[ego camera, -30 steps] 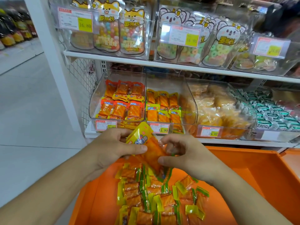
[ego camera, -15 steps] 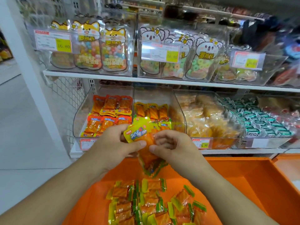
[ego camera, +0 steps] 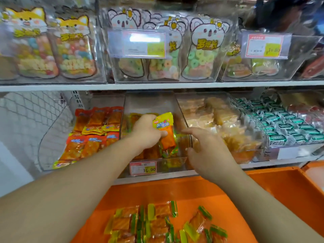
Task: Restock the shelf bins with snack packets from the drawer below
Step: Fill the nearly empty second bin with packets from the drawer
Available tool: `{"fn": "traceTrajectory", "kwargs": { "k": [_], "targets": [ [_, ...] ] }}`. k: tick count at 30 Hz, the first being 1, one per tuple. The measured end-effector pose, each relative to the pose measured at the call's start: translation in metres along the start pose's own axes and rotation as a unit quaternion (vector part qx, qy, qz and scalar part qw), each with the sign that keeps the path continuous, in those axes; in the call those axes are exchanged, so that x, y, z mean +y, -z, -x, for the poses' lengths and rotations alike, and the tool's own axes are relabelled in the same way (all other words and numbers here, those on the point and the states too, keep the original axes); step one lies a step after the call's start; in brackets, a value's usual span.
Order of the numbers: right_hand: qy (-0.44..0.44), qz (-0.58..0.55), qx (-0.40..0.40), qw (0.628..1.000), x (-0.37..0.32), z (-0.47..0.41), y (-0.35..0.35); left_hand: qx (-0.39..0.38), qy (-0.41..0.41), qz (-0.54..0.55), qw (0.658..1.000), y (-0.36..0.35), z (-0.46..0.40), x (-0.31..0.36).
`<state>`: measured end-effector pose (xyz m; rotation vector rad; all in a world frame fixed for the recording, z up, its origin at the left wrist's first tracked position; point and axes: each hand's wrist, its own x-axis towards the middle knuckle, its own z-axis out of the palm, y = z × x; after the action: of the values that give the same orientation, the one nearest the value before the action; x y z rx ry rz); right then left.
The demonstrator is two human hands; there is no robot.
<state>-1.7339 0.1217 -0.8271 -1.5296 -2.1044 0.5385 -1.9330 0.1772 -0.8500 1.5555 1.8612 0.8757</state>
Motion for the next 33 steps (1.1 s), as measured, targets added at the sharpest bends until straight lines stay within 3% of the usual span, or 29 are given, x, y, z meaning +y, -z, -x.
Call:
{"fn": "traceTrajectory", "kwargs": {
  "k": [6, 15, 25, 33],
  "targets": [
    [0.017, -0.009, 0.004, 1.000, 0.010, -0.003, -0.004, -0.056, 0.012, -0.064, 0.996, -0.019, -0.017, -0.001],
    [0.023, -0.017, -0.014, 0.999, 0.013, 0.001, -0.002, -0.078, 0.052, -0.203, 0.975, 0.015, -0.014, -0.001],
    [0.043, 0.018, -0.014, 0.999, 0.017, 0.001, -0.006, -0.047, 0.013, -0.344, 0.938, 0.000, -0.011, -0.017],
    [0.056, 0.021, -0.011, 0.998, 0.018, 0.001, -0.006, -0.081, 0.039, -0.363, 0.928, -0.005, -0.014, -0.019]
  ]
}}
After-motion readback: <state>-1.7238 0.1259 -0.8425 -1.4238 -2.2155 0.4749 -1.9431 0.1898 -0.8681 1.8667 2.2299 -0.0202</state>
